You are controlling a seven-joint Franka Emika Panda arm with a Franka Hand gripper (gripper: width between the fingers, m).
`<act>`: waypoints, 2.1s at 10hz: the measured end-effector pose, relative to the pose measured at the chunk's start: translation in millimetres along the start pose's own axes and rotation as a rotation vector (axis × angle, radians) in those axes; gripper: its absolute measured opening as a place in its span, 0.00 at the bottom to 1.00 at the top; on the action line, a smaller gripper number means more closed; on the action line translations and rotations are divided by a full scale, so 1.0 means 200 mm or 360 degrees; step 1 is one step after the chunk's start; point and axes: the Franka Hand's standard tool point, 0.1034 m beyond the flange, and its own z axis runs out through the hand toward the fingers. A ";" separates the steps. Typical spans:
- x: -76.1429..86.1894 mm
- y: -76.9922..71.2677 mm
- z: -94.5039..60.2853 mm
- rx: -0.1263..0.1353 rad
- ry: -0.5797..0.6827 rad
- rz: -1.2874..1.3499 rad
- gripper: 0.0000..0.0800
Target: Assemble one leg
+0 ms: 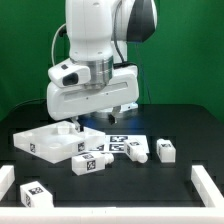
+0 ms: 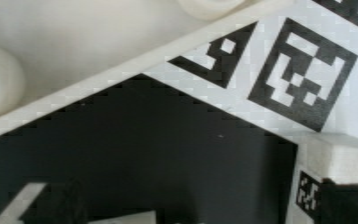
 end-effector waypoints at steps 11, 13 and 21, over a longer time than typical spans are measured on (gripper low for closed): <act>-0.24 0.53 0.05 -0.0101 0.0052 -0.0365 0.81; -0.30 0.58 0.13 -0.0124 0.0069 -0.0478 0.81; -0.43 0.73 0.28 -0.0142 0.0065 -0.0536 0.66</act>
Offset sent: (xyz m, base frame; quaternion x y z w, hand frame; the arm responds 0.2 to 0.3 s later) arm 0.0015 -0.0768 0.0213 -0.0589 -0.0027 -0.1438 0.9878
